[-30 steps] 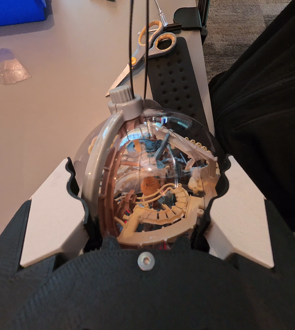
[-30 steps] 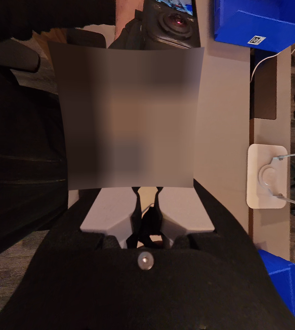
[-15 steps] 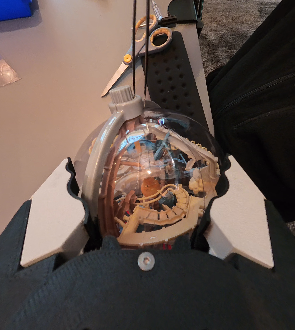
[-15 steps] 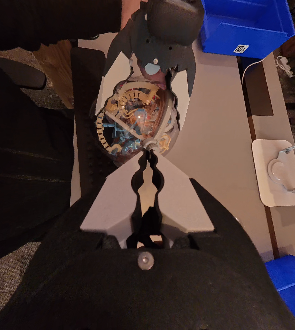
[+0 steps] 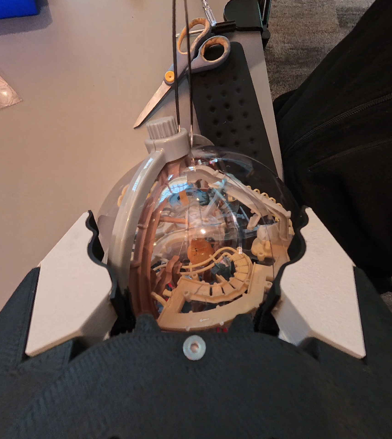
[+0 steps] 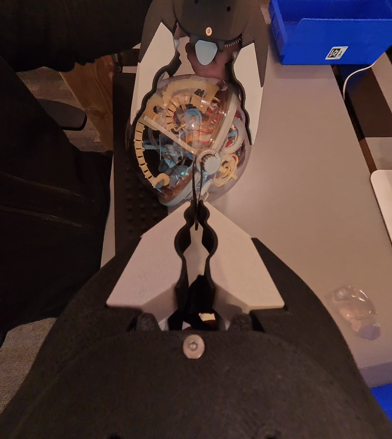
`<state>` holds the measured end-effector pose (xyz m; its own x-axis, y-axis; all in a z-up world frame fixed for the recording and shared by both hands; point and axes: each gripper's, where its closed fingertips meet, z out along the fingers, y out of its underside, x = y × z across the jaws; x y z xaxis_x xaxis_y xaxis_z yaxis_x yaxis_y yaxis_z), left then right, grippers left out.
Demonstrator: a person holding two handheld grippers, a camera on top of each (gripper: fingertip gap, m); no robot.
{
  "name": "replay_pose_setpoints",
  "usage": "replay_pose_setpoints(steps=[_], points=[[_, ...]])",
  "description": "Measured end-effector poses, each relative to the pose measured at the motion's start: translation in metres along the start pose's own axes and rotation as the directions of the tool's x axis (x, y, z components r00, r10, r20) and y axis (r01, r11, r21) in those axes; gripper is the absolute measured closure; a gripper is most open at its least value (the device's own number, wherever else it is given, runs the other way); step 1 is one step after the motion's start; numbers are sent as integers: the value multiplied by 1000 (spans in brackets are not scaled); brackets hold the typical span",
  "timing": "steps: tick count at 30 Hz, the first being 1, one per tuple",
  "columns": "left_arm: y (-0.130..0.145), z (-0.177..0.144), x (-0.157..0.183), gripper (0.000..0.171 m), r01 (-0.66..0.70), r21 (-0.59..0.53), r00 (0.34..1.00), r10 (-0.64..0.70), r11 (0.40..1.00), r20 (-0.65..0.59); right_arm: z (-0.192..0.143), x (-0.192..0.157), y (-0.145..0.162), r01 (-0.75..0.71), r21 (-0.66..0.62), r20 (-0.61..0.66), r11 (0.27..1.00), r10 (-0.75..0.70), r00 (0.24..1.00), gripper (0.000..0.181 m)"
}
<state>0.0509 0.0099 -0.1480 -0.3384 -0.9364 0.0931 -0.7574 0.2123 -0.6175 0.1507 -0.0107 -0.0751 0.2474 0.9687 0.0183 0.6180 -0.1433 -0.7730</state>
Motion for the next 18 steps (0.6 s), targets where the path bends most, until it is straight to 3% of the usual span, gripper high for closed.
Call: replay_pose_setpoints(steps=[9,18], points=[[-1,1,-2,17,2,-8,1000,-2,1000,-9,10,9,-7,49,-157,40,986,-43,998,181],[1,3,1,15,-10,-31,1000,10,999,-5,13,-14,-8,82,-101,-35,991,-86,996,180]])
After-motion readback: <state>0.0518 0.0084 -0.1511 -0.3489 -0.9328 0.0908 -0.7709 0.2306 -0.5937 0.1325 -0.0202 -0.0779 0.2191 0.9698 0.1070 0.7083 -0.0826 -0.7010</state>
